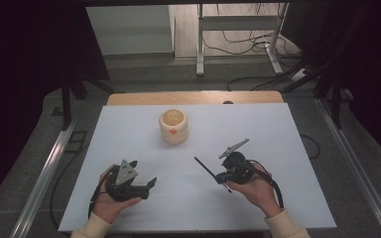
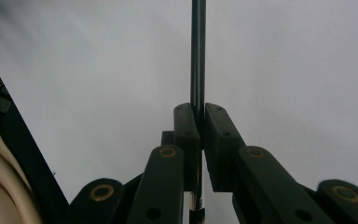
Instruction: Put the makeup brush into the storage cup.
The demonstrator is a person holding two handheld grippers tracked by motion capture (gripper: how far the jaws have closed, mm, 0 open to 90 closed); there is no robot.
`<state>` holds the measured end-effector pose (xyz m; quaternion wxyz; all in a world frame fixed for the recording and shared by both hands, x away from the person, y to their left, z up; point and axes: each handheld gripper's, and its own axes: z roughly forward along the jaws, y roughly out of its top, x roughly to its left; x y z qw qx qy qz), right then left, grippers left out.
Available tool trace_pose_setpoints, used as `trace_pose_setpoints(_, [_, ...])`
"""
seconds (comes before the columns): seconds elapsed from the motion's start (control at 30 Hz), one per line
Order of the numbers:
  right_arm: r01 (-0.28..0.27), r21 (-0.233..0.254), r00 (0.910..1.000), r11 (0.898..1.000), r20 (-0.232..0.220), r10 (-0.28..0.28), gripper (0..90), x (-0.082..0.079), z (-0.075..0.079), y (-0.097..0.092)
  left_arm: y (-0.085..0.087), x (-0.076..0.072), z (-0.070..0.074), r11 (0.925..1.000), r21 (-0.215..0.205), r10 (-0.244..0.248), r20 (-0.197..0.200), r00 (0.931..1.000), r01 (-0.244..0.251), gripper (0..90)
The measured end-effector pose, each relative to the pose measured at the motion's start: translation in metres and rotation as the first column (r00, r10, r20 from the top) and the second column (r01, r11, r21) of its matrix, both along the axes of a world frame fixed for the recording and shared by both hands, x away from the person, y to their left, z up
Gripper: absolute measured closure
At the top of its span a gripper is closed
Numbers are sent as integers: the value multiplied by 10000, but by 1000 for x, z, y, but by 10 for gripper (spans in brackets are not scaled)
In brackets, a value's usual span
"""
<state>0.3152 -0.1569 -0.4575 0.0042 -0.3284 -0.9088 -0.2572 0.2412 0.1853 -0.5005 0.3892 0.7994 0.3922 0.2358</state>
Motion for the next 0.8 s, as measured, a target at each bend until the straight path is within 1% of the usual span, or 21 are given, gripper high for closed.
trace_pose_setpoints(0.27, [-142, 24, 9999, 9999, -52, 142, 835, -1, -1, 4, -4, 1, 2, 10000, -14, -37, 126, 9999, 37, 131])
trace_pose_setpoints(0.33, [-176, 39, 9998, 9998, -34, 176, 835, -1, -1, 5, -8, 2, 3, 9998, 125, -123, 247, 9996, 120, 135])
trace_pose_setpoints(0.4, [-194, 28, 9998, 9998, -34, 195, 835, -2, -1, 5, -9, 2, 4, 9998, 129, -161, 264, 9995, 157, 138])
trace_pose_setpoints(0.53, [-224, 28, 9997, 9997, -65, 224, 835, -1, -2, 6, -16, 3, 9, 9990, 227, -400, 338, 9986, 393, 145])
trace_pose_setpoints(0.67, [-266, 0, 9996, 9996, -70, 266, 835, -1, -3, 7, -23, 3, 10, 9980, 296, -570, 387, 9976, 558, 146])
trace_pose_setpoints(0.7, [-269, 4, 9996, 9996, -76, 269, 835, -2, -3, 7, -27, 3, 10, 9971, 385, -671, 410, 9969, 655, 146])
trace_pose_setpoints(0.8, [-320, 6, 9995, 9995, -73, 320, 835, -2, -3, 8, -32, 3, 10, 9951, 569, -838, 443, 9955, 812, 149])
